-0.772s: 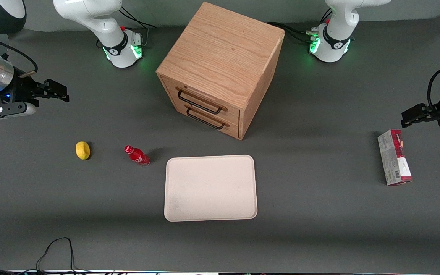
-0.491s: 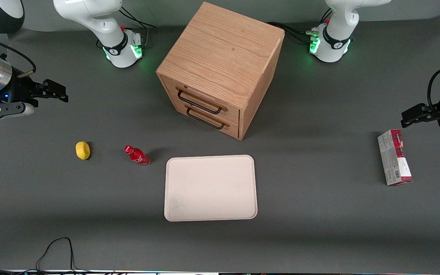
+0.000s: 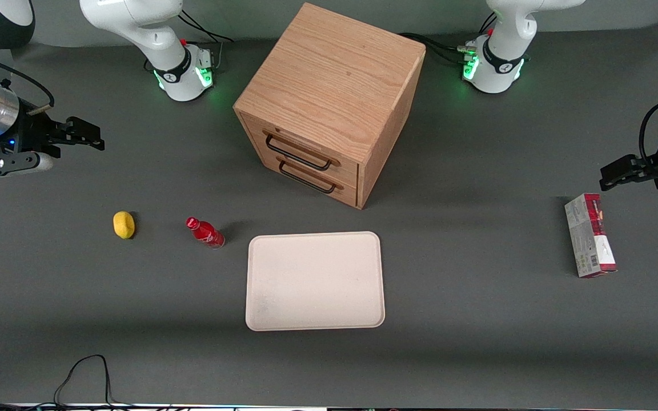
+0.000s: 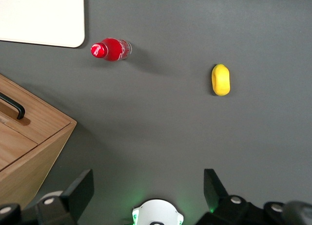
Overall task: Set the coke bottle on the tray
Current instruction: 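Move the right gripper toward the red Coca-Cola bottle lying on the table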
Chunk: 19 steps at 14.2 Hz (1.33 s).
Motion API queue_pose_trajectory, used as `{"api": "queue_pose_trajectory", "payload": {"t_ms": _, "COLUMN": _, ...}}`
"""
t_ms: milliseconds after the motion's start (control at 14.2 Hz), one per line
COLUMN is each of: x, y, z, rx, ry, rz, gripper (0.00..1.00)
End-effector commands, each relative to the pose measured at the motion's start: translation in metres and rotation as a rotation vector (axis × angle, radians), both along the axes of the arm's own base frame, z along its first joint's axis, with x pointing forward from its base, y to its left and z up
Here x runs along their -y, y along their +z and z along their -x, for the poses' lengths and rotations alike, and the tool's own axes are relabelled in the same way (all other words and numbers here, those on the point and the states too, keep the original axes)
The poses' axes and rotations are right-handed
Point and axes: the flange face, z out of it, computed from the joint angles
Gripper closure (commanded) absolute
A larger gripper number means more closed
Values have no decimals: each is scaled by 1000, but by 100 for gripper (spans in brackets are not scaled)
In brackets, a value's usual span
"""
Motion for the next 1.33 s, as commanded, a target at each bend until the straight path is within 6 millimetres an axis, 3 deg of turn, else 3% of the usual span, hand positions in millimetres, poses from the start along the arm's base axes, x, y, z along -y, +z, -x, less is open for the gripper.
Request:
{"api": "queue_pose_trajectory", "payload": {"t_ms": 0, "x": -5, "y": 4, "z": -2, "rx": -8, "ry": 6, "rz": -19, "gripper": 0}}
{"api": "queue_pose_trajectory", "payload": {"t_ms": 140, "x": -12, "y": 2, "z": -2, "rx": -12, "ry": -4, "rz": -13, "gripper": 0}}
{"api": "queue_pose_trajectory", "payload": {"t_ms": 351, "x": -42, "y": 7, "z": -8, "rx": 0, "ry": -10, "rz": -2, "gripper": 0}}
{"api": "queue_pose_trajectory", "payload": {"t_ms": 561, "x": -104, "y": 9, "z": -27, "rx": 12, "ry": -85, "rz": 4, "gripper": 0}}
{"api": "queue_pose_trajectory", "payload": {"t_ms": 702, "x": -121, "y": 8, "z": -44, "rx": -17, "ry": -117, "rz": 19, "gripper": 0}}
{"api": "queue_pose_trajectory", "payload": {"t_ms": 1053, "x": -122, "y": -14, "z": -51, "rx": -62, "ry": -104, "rz": 32, "gripper": 0}}
{"api": "queue_pose_trajectory", "payload": {"t_ms": 1263, "x": -125, "y": -39, "z": -63, "rx": -71, "ry": -108, "rz": 35, "gripper": 0}}
